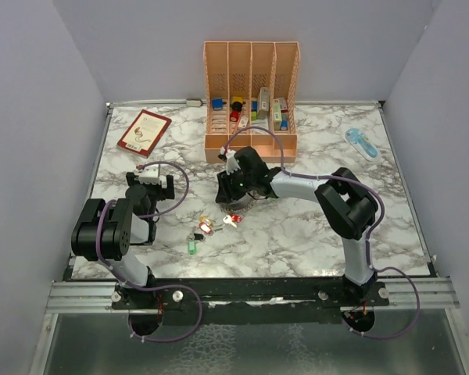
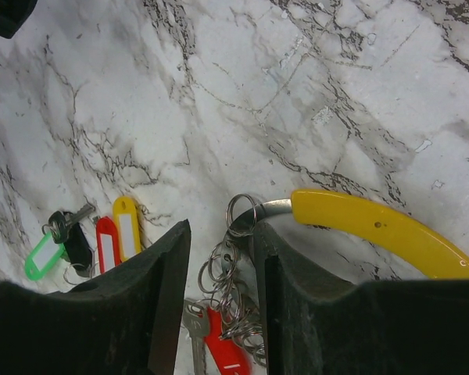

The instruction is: Put the keys on the keyring

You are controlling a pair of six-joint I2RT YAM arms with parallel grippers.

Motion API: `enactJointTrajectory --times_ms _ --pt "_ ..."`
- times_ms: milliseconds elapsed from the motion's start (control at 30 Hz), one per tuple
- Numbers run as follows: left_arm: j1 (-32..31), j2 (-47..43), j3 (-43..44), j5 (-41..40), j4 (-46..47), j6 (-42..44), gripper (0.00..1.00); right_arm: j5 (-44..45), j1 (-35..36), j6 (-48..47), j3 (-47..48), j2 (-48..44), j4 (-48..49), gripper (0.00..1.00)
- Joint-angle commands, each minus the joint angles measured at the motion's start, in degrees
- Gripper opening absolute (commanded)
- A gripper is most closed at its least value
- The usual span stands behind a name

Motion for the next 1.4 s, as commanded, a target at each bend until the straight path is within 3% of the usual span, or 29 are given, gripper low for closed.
enactJointTrajectory --times_ms 0,600,833,1100,1367 --pt "0.04 0.18 0.63 -0.81 2.59 -0.58 0.98 1.24 0.44 -0.14 2.23 1.49 1.33 0.39" --pt "0.04 0.22 0.63 -0.8 2.63 -0.6 0.98 4.03 0.48 -0.58 3.66 3.99 -0.53 0.36" --pt "0.03 0.18 0.63 -0.81 2.63 -0.59 0.98 2.07 0.47 0.25 3.41 4.12 -0.81 0.24" --pt "0.04 0.18 0.61 -0.76 2.62 -0.62 0.98 0.86 0.83 1.12 2.04 3.43 -1.17 0.23" --pt "0.04 0.18 0.61 -0.81 2.59 -0.57 0.98 -1.2 0.92 1.53 2.98 4.57 -2.06 0.15"
